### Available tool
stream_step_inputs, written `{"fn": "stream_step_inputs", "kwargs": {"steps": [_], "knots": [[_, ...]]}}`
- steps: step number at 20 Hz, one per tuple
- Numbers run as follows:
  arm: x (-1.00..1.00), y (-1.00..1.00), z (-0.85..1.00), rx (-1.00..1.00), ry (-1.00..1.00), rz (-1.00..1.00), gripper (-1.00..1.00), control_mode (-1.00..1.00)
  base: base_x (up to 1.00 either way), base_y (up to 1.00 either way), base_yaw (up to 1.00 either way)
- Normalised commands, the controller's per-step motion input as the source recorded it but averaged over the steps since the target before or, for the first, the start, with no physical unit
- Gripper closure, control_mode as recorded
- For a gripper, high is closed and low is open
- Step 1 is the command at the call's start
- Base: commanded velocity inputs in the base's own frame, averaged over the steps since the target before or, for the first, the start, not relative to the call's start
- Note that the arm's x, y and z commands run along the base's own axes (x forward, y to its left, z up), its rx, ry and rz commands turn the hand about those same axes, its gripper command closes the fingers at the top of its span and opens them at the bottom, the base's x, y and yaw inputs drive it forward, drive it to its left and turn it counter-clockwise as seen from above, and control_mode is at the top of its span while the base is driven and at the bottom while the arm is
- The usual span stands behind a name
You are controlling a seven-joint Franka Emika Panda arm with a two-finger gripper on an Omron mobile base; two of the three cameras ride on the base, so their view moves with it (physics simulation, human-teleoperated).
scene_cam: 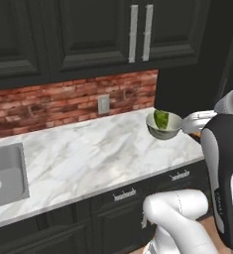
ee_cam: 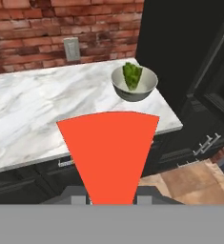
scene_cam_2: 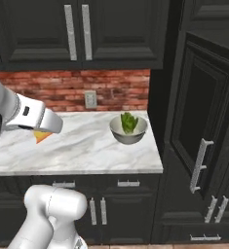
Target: Pick the cheese from the fridge and the cheese grater from the cabinet and place them next to the salad bowl.
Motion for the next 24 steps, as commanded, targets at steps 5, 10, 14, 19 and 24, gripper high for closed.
{"fn": "stream_step_inputs", "kwargs": {"steps": [5, 10, 14, 19, 24], "knots": [[0.0, 0.0, 0.0, 0.0, 0.0, 0.0, 1.0, 1.0, 0.41, -0.18, 0.05], [0.0, 0.0, 0.0, 0.0, 0.0, 0.0, 1.0, 1.0, 0.22, 0.0, 0.05], [0.0, 0.0, 0.0, 0.0, 0.0, 0.0, 1.0, 1.0, 0.33, -0.01, 0.09], [0.0, 0.0, 0.0, 0.0, 0.0, 0.0, 1.0, 1.0, 0.4, 0.0, 0.1], [0.0, 0.0, 0.0, 0.0, 0.0, 0.0, 1.0, 1.0, 0.3, 0.0, 0.09]]}}
